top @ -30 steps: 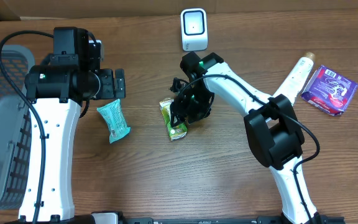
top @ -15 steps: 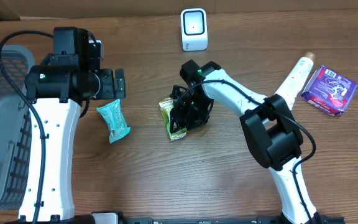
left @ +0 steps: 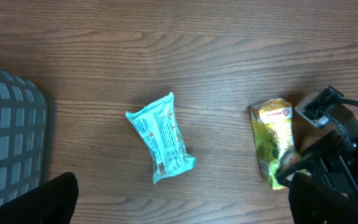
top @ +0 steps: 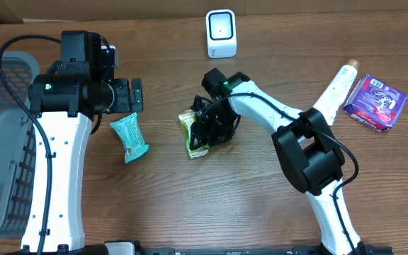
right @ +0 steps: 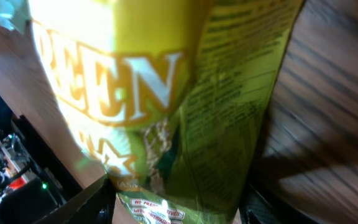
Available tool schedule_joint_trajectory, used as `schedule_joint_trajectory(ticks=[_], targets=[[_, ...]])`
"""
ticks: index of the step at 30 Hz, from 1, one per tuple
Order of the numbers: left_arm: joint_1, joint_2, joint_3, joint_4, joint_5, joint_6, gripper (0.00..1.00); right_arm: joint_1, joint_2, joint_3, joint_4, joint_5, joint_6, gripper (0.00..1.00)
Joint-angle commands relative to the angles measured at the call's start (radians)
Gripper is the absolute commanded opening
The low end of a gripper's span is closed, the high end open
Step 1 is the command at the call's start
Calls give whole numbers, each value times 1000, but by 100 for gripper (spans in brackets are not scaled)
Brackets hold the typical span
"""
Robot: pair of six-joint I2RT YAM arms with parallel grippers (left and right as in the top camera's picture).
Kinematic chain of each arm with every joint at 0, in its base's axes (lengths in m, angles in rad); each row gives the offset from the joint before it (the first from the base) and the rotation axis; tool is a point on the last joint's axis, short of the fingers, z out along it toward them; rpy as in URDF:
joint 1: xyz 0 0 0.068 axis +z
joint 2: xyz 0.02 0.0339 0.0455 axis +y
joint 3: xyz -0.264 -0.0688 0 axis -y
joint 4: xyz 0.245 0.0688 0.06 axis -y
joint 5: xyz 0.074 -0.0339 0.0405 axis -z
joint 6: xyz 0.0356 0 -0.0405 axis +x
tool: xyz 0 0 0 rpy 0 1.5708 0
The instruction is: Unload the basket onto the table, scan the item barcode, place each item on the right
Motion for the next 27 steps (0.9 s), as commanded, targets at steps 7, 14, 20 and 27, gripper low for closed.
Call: schedule_joint_trajectory(ticks=[7, 14, 20, 27], targets=[[0, 5, 12, 0, 8, 2, 99, 11, 2, -52, 72, 66, 74, 19], [0, 5, 12, 0, 8, 2, 100, 1, 2, -48, 72, 48, 87, 4], [0, 5, 12, 0, 8, 2, 100, -59, -4, -2, 1, -90, -41, 4], [0, 5, 12, 0, 8, 2, 99, -164, -11, 1, -86, -450, -296, 4]])
